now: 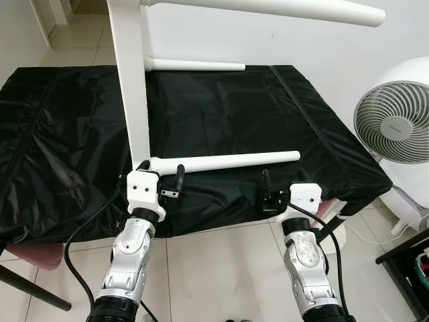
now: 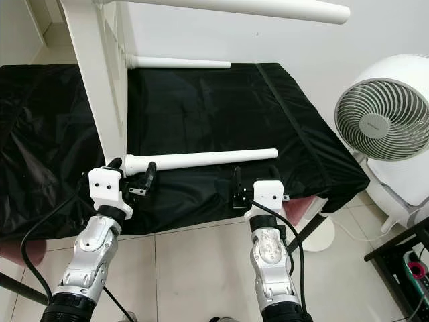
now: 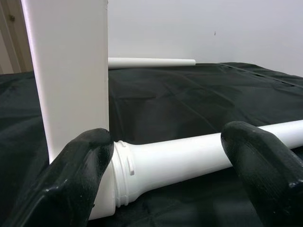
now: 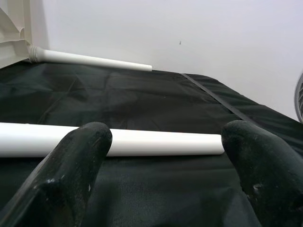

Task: Building children table

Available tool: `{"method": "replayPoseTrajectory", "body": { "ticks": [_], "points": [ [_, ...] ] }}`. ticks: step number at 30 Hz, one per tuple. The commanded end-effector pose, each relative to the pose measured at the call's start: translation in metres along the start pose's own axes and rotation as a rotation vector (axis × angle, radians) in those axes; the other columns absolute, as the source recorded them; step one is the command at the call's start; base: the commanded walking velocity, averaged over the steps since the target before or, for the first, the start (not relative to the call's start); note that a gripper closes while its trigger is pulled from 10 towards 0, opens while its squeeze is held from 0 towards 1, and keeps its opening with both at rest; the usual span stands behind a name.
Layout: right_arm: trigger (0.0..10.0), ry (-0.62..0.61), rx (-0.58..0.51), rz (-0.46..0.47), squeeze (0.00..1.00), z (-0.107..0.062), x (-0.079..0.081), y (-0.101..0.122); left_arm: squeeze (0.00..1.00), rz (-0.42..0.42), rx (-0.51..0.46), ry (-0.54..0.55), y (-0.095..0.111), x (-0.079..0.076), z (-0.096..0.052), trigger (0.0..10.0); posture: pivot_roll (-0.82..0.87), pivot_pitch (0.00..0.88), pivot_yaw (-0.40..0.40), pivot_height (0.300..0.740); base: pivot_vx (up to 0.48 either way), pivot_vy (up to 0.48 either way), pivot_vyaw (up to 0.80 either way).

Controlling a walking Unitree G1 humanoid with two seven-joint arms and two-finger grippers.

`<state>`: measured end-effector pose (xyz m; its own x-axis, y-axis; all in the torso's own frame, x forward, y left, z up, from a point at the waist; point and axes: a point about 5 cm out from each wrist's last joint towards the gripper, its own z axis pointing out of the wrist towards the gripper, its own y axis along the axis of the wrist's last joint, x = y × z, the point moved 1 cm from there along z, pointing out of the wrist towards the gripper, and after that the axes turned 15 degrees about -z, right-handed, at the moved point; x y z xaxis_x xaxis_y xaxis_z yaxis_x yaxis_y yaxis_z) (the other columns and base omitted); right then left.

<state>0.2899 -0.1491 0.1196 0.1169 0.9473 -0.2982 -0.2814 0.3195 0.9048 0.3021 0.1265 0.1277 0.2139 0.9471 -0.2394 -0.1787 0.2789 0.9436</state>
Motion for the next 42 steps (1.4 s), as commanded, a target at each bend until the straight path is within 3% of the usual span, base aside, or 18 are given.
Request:
{"method": "replayPoseTrajectory", "body": {
  "ticks": [1,42],
  "points": [
    [10.0,-0.008,0.005,-0.003,0.0,0.001,-0.002,-0.0025,0.0,0.002,0.006,-0.024,-0.003,-0.0032,0.0002,10.0,0.11,0.049,-0.045,0.74,0.0,0.0,0.0],
    [10.0,-0.012,-0.006,-0.011,0.0,0.0041,-0.0049,-0.0002,0.0,0.029,0.001,-0.053,-0.0008,-0.0049,-0.0012,10.0,0.11,0.058,-0.054,0.74,0.0,0.0,0.0]
  ]
}}
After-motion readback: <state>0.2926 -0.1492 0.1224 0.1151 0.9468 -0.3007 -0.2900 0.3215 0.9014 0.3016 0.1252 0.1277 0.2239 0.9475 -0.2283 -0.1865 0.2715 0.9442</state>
